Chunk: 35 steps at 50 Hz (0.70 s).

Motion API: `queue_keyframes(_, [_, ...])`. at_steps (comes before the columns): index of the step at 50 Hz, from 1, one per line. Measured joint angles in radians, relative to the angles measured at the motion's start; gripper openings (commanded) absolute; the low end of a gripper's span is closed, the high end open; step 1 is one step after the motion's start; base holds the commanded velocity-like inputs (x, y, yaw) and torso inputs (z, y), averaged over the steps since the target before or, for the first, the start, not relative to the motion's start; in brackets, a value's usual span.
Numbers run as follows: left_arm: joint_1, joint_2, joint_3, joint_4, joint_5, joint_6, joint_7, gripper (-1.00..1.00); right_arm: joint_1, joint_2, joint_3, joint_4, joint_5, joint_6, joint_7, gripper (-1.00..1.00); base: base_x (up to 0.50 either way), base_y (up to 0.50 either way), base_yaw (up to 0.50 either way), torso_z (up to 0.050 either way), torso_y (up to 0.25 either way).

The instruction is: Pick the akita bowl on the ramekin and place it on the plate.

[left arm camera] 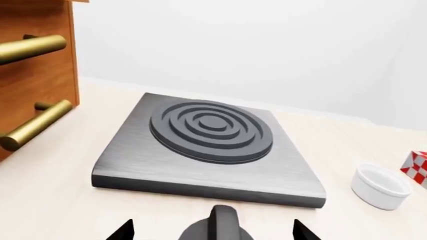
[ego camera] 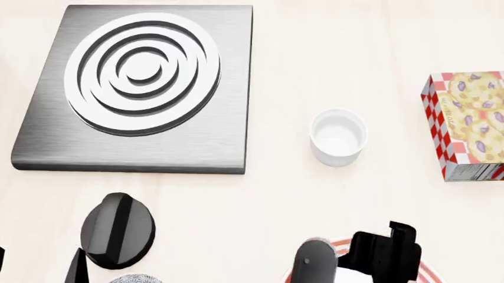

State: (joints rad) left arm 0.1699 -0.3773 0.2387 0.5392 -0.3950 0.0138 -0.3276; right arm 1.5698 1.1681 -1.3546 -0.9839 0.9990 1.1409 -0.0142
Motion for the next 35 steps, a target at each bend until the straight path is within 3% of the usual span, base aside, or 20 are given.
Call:
queue_keyframes(9, [-0.004, -0.001, -0.002, -0.004, -0.004, -0.002, -0.006, 1.0, -0.008, 0.057, 0.072, -0.001, -0.053, -0.195, 0.077, 1.0, 0.0, 0.0, 0.0, 0.0, 0.0])
queue_keyframes(17, [-0.005, -0.002, -0.005, -0.008, -0.015, 0.001, -0.006, 1.0, -0.09, 0.103, 0.106, 0.032, -0.133, -0.413, 0.271, 1.0, 0.0, 0.0, 0.0, 0.0, 0.0])
queue_keyframes(35, [-0.009, -0.007, 0.0, -0.019, -0.032, -0.001, -0.002, 1.0, -0.367, 0.172, 0.086, 0.191, -0.278, -0.928, 0.696, 1.0, 0.0, 0.0, 0.0, 0.0, 0.244])
